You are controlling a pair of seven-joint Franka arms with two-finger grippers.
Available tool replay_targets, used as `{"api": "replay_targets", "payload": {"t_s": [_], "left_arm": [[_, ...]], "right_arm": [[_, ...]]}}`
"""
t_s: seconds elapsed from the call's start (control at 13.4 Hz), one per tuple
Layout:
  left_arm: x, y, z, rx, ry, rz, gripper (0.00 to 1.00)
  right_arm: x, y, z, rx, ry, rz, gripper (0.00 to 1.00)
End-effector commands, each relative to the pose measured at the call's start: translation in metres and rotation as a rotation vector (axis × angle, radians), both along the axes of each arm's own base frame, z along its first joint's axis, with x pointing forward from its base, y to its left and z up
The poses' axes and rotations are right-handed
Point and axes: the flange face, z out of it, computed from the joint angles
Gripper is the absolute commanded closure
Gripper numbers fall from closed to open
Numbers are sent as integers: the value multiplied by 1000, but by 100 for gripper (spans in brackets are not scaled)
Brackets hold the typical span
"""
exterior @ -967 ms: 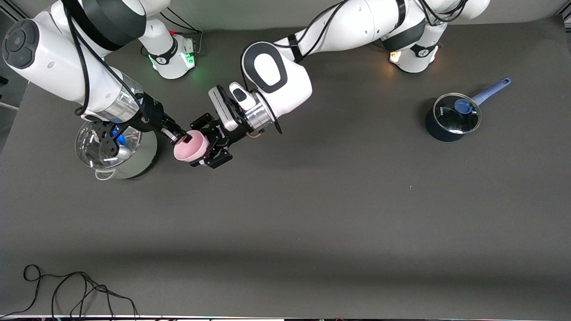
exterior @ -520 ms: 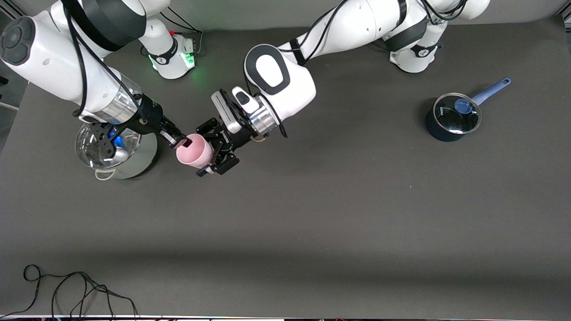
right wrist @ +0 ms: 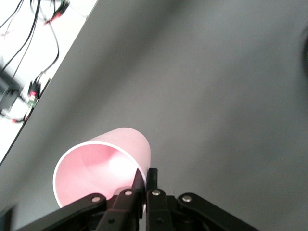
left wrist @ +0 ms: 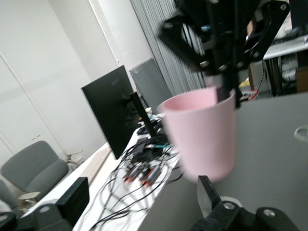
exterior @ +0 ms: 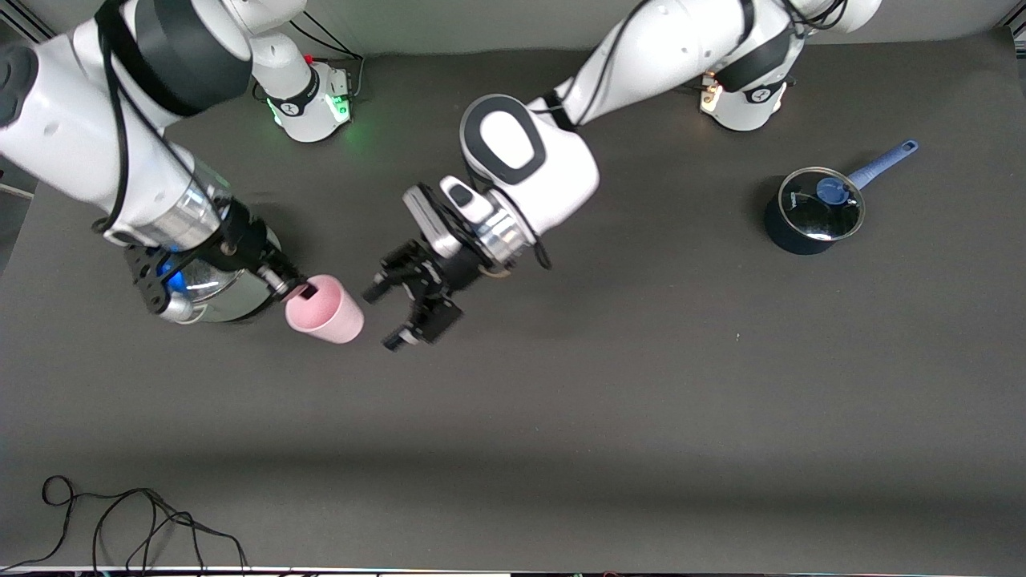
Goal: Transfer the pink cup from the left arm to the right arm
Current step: 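Carry the cup away with the right gripper while the left gripper withdraws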
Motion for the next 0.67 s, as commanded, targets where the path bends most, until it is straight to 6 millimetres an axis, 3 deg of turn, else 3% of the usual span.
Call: {"api": "replay_targets", "payload": {"t_s": [0.0,0.15,0.3,0.59], "left_arm": [[0,33,-8,101,-5,-73,0],[7,57,-19,143,-8,-139,0],[15,89,-33,191,-9,-223,0],[25,187,-59,295,14,-443,0]], "right_arm": [[30,-20,-1,-68,-28,-12,100],[48,-55,-5,-99,-61,19,100],[61,-103,-13,-127,-66,90,100],[66,-197,-15,-185,-87,328,100]]}}
